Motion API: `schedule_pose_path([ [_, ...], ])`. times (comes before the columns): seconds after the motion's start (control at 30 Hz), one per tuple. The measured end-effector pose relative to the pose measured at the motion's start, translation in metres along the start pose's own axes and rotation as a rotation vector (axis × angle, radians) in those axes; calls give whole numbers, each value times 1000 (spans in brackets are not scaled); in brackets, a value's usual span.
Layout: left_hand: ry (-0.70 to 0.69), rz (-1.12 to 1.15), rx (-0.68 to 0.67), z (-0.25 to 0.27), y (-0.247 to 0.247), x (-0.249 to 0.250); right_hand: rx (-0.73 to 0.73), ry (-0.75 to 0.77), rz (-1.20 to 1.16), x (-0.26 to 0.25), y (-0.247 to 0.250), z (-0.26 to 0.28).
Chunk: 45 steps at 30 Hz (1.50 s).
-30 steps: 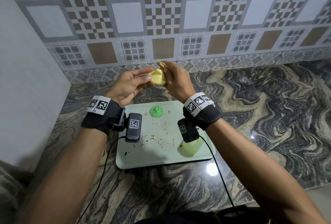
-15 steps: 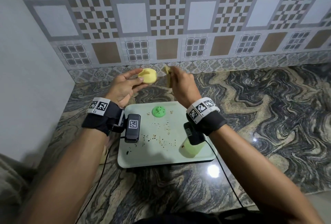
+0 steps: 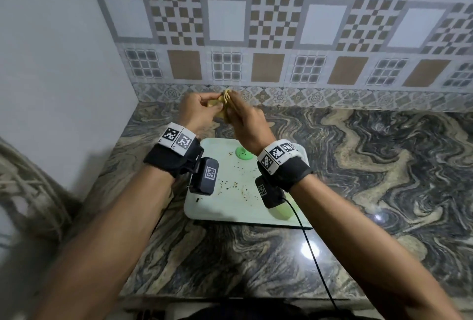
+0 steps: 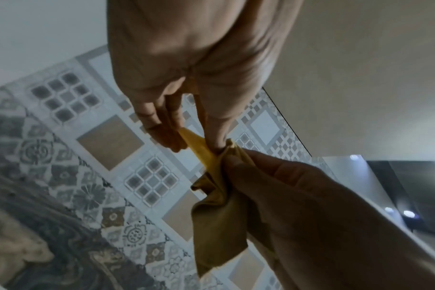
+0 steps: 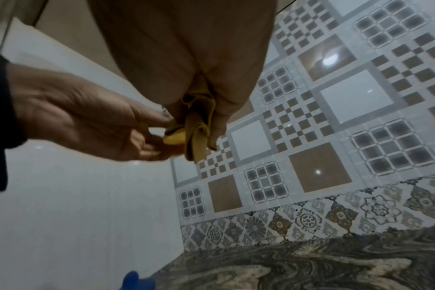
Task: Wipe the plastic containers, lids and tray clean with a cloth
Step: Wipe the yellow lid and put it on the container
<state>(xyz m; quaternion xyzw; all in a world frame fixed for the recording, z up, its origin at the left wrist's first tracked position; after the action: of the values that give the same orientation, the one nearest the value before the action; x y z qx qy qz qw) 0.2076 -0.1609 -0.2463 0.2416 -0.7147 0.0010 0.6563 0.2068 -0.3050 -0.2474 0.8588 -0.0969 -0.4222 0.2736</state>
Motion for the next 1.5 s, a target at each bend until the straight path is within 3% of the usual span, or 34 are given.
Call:
schedule_pose_path([
  [0.1, -38, -40, 73, 9, 18, -3, -28, 98, 30, -6, -14, 7],
  [0.37, 40, -41, 243, 58, 68, -55, -115, 97, 75, 0, -40, 29],
  [0.53, 192, -124, 411, 105, 91, -115, -195, 91, 0, -3, -47, 56],
  [0.73, 333, -255, 490, 145, 95, -157, -215, 74, -36, 1, -37, 79],
  [0.97, 285, -373, 482, 150, 86, -167, -239, 42, -23, 21, -27, 89],
  [1.23, 346, -443, 461, 137, 79, -166, -219, 4, -15, 30, -13, 94],
  [1.5, 342, -660, 450, 136, 76, -173, -227, -9, 1, 28, -19, 103],
])
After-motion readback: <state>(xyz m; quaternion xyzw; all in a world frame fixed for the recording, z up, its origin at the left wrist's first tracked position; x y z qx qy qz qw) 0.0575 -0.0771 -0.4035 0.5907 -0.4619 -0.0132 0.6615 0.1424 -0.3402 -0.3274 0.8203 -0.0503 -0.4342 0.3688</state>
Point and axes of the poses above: each hand's wrist, its own z-axis away from the middle knuckle, its own y-axis out of the back of the hand, x = y × z, the point moved 6 cm from there along -z, towards the middle knuckle, and after that the axes turned 1 degree about -y, right-handed, at the moved point
